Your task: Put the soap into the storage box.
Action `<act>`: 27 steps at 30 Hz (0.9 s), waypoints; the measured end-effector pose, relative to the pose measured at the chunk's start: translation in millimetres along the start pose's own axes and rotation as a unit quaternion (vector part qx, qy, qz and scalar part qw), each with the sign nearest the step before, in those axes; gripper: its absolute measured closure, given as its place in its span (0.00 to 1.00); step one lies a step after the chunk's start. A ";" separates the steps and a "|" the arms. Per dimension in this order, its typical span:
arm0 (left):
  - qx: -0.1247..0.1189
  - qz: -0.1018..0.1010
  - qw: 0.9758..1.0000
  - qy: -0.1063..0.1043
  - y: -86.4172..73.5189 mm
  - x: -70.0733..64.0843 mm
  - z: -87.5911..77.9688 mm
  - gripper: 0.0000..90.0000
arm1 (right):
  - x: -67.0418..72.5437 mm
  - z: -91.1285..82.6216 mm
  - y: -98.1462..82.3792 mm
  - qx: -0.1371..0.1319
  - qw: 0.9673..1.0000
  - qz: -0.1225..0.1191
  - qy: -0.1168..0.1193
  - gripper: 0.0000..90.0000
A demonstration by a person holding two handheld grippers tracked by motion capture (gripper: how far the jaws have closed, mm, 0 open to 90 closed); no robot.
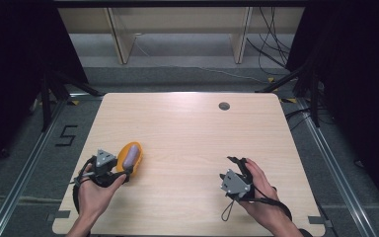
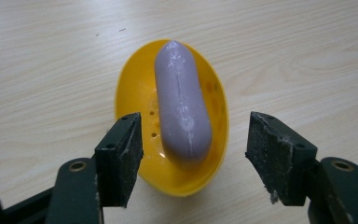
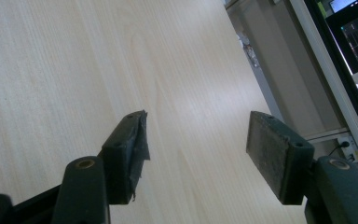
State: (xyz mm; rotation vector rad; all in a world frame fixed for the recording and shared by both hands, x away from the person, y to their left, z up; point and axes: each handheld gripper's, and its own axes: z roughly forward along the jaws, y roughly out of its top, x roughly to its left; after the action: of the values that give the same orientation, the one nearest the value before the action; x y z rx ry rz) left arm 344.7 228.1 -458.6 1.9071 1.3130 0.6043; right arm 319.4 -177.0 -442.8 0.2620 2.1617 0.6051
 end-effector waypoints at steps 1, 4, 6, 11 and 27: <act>0.000 0.000 1.000 0.000 0.0 0.0 0.0 0.39 | 0.0 0.0 0.0 0.000 1.000 0.000 0.000 0.43; -0.011 -0.004 1.000 -0.007 -4.0 0.4 -6.9 0.39 | 0.2 0.3 -0.3 0.000 1.000 0.000 0.001 0.43; -0.018 -0.006 1.000 -0.015 -9.4 1.4 -11.9 0.39 | 0.3 0.6 -0.5 0.000 1.000 0.001 0.002 0.43; -0.018 0.007 0.999 -0.026 -17.9 4.1 -17.5 0.39 | 0.3 0.6 -0.6 0.001 1.000 0.003 0.003 0.43; -0.012 0.013 0.995 -0.094 -66.7 -2.1 -9.8 0.41 | 2.5 3.3 -1.5 0.000 1.000 -0.006 0.020 0.43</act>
State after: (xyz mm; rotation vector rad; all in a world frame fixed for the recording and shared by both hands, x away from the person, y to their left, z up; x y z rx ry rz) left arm 297.8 243.2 -504.7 1.9133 1.1591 0.4396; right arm 320.5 -176.2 -447.1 0.2391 2.2003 0.6089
